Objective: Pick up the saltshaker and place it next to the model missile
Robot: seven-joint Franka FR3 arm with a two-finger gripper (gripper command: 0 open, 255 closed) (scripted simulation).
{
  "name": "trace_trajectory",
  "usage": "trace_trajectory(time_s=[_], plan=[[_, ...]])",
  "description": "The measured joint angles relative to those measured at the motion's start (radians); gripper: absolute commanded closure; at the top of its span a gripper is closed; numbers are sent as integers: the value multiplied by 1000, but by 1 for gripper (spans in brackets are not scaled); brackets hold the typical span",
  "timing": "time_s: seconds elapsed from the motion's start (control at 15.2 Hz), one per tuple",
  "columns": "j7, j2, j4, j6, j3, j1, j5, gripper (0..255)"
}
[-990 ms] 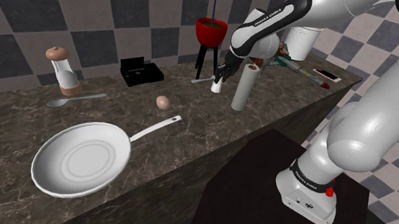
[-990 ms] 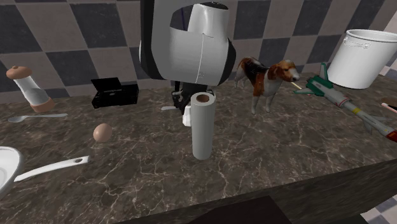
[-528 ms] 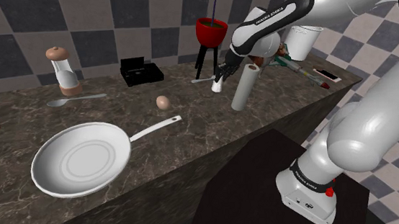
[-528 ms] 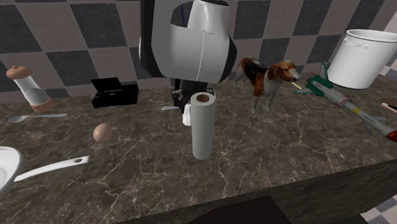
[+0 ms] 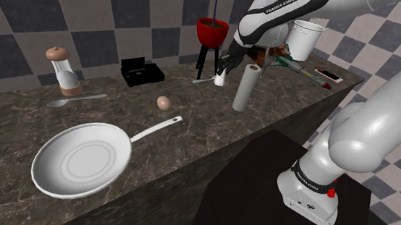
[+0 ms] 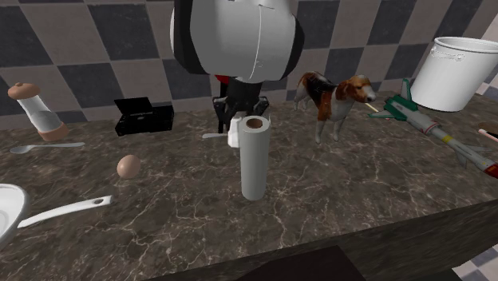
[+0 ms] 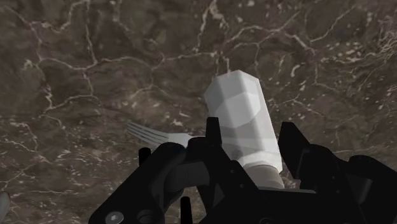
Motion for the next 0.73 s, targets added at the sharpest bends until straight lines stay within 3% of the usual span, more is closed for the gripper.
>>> trace_trajectory(time_s=[0.73], plan=[[51, -80, 77, -152, 12, -15, -56, 255]])
